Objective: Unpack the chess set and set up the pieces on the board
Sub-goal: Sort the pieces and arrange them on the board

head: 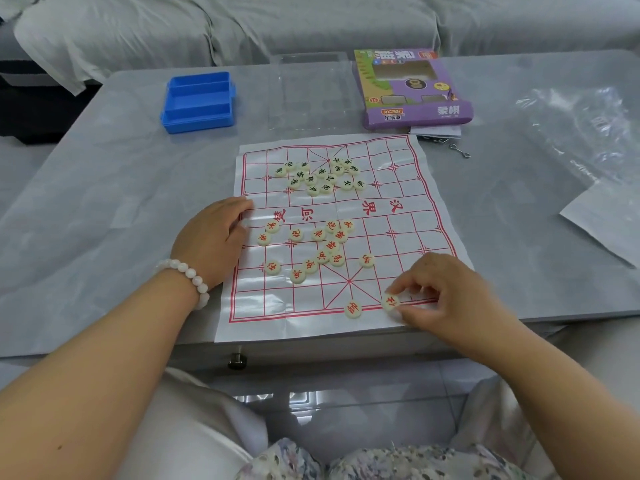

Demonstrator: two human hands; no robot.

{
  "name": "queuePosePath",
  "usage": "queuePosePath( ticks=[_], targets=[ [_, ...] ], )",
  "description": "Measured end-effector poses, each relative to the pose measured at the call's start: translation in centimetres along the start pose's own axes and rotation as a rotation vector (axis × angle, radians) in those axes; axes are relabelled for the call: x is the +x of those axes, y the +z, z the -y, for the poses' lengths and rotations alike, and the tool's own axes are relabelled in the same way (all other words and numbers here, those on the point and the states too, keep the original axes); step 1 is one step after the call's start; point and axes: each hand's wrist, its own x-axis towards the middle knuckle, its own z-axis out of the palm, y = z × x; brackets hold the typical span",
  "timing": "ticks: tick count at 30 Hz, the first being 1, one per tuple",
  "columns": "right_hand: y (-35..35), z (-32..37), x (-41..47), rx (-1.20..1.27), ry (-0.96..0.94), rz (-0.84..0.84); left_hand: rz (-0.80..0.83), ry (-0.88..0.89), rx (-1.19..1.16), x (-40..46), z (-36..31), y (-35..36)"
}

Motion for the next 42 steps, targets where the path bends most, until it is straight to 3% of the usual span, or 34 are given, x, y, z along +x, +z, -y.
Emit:
queuePosePath(
  ticks=[9,14,23,34,42],
  targets=[
    [0.5,0.8,0.3,-0.024,-0.001,0.007,-0.001,-0.008,-0.018,-0.2,-0.3,-0.2],
    [-0.2,2.2,2.0,-0.035,-0.012,-0.101,-0.005,-0.008,-0.044,-0.1,-0.2,-0.2],
    [-0.2,2.2,5.0,-0.009,0.073,-0.168,-0.188,-0.049,-0.383,-2.6,-1.4,-3.6],
    [1.0,1.9,4.7,0.098,0.103,-0.176,0.003,-0.135,-0.273,-6.1,-3.8,-1.5],
    [1.4,0.9,4.6,0.181,0.149,-0.245,-0.048,-0.126,-0.179,-6.0,-4.0,-0.2]
  ],
)
